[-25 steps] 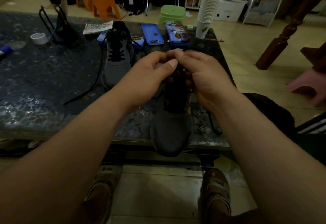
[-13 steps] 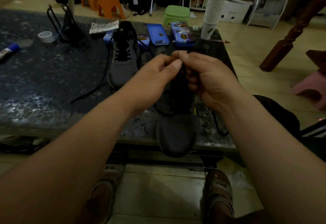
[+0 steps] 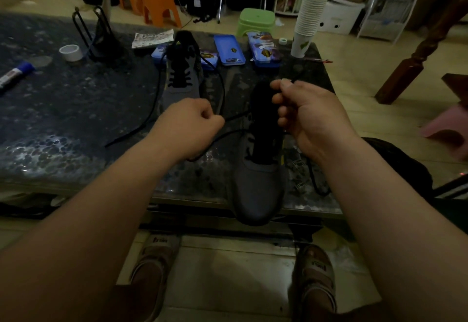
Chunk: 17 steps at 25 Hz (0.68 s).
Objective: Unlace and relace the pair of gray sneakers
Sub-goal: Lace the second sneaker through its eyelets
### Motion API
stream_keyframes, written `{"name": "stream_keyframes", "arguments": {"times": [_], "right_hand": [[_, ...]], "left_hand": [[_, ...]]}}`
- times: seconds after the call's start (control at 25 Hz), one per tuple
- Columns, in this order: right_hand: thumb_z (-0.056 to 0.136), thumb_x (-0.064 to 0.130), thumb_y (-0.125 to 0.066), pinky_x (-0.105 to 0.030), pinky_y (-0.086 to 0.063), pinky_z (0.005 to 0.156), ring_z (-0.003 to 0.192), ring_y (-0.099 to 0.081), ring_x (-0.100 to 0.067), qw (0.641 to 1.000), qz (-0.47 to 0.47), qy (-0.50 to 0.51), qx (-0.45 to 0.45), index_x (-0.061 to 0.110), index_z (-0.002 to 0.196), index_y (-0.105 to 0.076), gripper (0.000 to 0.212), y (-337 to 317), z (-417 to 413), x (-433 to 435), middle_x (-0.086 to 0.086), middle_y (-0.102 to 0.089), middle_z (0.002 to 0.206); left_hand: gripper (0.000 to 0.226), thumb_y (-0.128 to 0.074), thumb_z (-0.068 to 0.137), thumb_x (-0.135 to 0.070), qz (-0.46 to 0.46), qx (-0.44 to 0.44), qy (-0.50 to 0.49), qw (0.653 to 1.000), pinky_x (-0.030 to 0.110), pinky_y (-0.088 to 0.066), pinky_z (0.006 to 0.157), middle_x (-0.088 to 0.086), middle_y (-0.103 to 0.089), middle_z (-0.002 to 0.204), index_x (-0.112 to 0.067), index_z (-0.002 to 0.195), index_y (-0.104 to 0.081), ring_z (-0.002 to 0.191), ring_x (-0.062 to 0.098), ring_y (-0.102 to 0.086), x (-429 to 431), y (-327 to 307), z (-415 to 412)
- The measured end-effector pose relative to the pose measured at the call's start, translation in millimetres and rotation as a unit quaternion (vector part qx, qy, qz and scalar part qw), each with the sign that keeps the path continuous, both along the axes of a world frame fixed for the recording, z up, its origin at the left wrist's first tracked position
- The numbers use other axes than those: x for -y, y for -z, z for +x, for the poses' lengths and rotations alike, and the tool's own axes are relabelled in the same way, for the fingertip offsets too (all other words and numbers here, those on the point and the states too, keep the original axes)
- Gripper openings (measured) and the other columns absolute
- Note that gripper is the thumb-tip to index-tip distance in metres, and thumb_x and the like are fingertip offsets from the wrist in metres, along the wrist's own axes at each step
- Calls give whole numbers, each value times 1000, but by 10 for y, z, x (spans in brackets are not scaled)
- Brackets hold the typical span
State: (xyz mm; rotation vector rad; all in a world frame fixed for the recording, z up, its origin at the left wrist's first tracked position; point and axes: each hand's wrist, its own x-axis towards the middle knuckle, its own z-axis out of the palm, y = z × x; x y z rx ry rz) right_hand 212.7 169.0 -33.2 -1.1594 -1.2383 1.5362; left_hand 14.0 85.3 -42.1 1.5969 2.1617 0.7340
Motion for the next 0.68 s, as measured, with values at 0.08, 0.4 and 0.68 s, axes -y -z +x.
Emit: {"name": "stream_keyframes", "arguments": {"times": [0.08,0.4,0.68], "right_hand": [[102,27,-63,-20,-49,56,61,-56,-5,996,58,-28,59,16,105,-78,18,-22,-53,94,5,-67,77],[101,22,-65,-20,-47,56,61,-56,-6,994,88,-21,59,12,105,-78,17,-35,-73,132,1,-70,78],[102,27,-62,-16,-51,62,70,-68,-3,987,121,-76,73,18,114,-79,22,-53,-98,104,6,-76,87]], "left_hand": [[30,-55,97,-33,82,56,36,994,36,-52,85,0,-65,111,-21,123,-64,98,19,-63,-16,-53,184],[17,-55,106,-27,99,195,68,973,21,-37,55,-8,-53,67,-16,98,-65,56,3,-43,-156,-42,433],[18,-59,105,-27,112,285,60,950,20,-39,56,-3,-59,68,-18,95,-69,56,4,-46,-133,-51,444]]}}
